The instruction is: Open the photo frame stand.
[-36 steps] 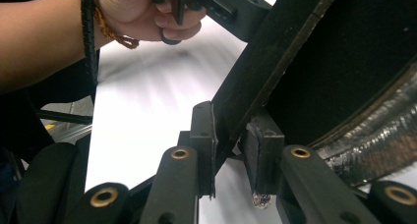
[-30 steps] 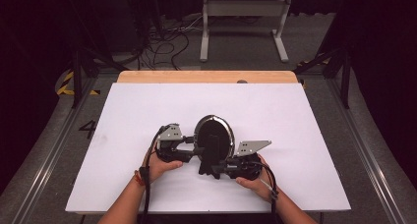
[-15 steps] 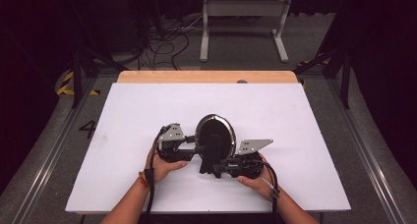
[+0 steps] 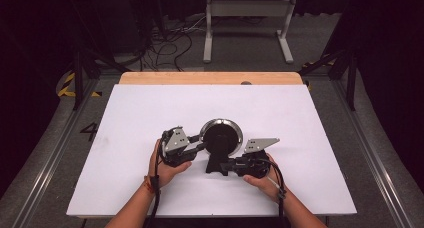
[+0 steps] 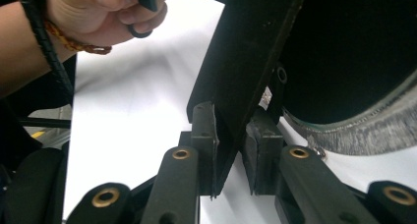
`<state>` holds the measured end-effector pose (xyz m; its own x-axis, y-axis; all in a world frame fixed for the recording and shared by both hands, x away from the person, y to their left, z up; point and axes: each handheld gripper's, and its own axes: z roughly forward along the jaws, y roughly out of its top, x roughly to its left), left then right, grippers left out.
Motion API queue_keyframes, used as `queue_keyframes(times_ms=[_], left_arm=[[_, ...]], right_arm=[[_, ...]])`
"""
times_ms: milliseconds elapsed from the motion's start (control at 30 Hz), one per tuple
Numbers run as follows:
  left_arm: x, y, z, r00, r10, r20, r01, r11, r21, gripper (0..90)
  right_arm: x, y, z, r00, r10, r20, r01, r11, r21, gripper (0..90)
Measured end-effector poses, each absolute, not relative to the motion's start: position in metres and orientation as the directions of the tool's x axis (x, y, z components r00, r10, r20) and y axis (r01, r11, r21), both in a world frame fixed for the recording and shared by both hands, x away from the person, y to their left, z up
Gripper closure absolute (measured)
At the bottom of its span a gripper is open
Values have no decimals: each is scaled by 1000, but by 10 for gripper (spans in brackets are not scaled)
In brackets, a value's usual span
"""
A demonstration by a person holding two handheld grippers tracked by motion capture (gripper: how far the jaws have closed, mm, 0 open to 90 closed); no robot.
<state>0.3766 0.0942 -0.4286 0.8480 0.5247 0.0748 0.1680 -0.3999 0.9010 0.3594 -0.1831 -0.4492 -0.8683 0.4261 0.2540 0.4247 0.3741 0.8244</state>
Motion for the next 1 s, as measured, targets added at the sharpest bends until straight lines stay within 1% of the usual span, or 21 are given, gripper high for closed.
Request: queue_keyframes(times_ms=[100,200,333,400,433,533,700,733,800,900,1000], left_arm=[[376,95,-430,852,518,77,156,-391,907,690],[378,96,-432,856,513,61,161,-376,912,685],[382,100,-433,862,506,28,179,-356,917,596],[385,99,-435,869,493,28,184,-376,908,547],[385,98,-436,871,490,28,186,-384,904,507],[387,94,-439,878,478,19,193,-392,899,489],[390,85,-444,887,461,15,200,-414,888,479],[389,84,-444,886,463,20,201,-422,884,497],[388,82,-444,884,466,32,192,-426,884,562],[388,81,-444,882,470,27,197,-420,886,566],[386,80,-444,871,489,48,192,-428,883,561]], right_arm=[[359,-184,-449,-867,431,250,425,380,821,773],[359,-183,-449,-868,434,242,422,385,821,773],[357,-181,-449,-868,441,226,415,398,818,780],[356,-180,-449,-872,442,210,405,410,817,785],[355,-180,-449,-874,441,206,403,417,815,790],[355,-179,-450,-874,439,208,403,418,814,793],[355,-179,-450,-875,432,218,406,411,816,792],[354,-179,-450,-875,431,221,407,407,818,788],[355,-179,-449,-872,433,228,411,397,821,783],[355,-180,-449,-872,432,232,413,394,821,780],[354,-180,-448,-871,433,233,414,391,822,777]])
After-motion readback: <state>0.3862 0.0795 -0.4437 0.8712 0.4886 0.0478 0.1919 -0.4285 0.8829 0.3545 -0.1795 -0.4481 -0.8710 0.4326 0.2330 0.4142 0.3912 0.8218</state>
